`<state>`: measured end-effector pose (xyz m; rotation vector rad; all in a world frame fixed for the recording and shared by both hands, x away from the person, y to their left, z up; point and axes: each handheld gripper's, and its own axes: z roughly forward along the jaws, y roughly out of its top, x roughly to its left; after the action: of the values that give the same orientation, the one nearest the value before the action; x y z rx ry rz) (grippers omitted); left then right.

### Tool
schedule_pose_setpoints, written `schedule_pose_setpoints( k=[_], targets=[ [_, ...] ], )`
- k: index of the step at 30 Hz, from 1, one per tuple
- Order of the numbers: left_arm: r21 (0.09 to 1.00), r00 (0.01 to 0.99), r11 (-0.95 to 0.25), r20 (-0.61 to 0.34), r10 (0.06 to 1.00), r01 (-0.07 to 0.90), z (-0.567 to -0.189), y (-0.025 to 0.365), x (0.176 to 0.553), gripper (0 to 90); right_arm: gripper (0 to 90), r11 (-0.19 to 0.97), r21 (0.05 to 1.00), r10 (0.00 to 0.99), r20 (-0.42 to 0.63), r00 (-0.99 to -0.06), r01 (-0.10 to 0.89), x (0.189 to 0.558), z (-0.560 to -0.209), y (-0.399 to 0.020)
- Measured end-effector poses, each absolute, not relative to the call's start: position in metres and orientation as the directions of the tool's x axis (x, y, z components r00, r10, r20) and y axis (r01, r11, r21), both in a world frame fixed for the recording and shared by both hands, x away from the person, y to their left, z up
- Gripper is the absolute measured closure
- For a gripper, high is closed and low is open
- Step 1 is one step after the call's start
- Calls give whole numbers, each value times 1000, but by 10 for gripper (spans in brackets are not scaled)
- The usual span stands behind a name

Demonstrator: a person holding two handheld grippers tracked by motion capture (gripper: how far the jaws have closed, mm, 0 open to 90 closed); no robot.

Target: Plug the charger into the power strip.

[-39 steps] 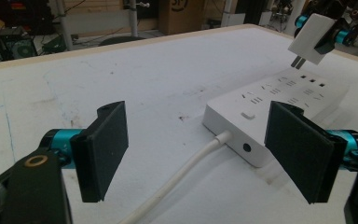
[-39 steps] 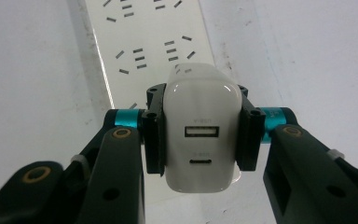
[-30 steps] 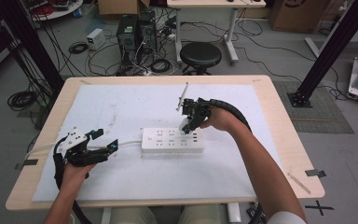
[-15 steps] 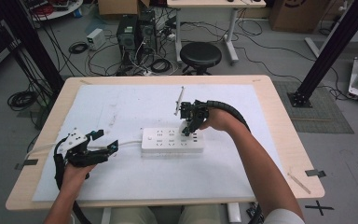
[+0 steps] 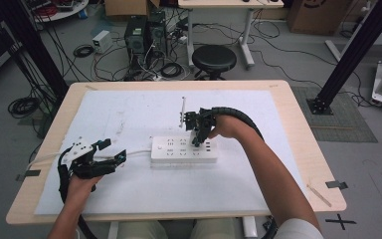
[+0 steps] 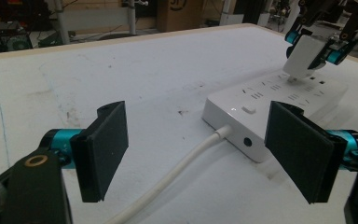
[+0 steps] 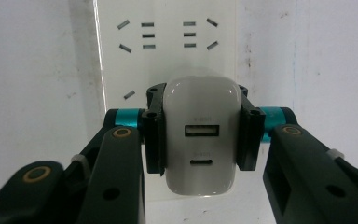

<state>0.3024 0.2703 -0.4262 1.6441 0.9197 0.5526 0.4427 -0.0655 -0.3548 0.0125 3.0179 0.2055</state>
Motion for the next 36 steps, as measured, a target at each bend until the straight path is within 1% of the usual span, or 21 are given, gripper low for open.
schedule_pose_setpoints(
  k=[3,4,5,16,20,22,27,36],
  targets=[
    [956,593,-78,-110,798,282,-427,268,302,215,635,993,120,26,-107,-994,13,443,-356,-62],
    [957,594,-80,-107,797,280,-427,267,302,215,635,995,99,5,-120,-993,-7,442,-364,-59],
    [957,594,-80,-106,798,279,-427,267,301,215,635,996,93,7,-121,-993,-4,442,-364,-57],
    [955,590,-70,-119,799,287,-430,269,303,215,637,995,98,13,-99,-995,3,445,-364,-58],
    [955,588,-61,-127,799,290,-431,268,303,215,637,998,69,5,-106,-994,-2,445,-366,-52],
    [956,587,-62,-124,800,286,-431,268,303,215,637,998,62,17,-99,-995,11,445,-366,-51],
    [956,588,-59,-129,798,289,-431,270,304,215,636,997,74,15,-96,-995,8,446,-367,-53],
    [954,589,-63,-128,798,293,-431,268,303,215,633,990,139,31,-98,-995,17,446,-369,-60]
  ],
)
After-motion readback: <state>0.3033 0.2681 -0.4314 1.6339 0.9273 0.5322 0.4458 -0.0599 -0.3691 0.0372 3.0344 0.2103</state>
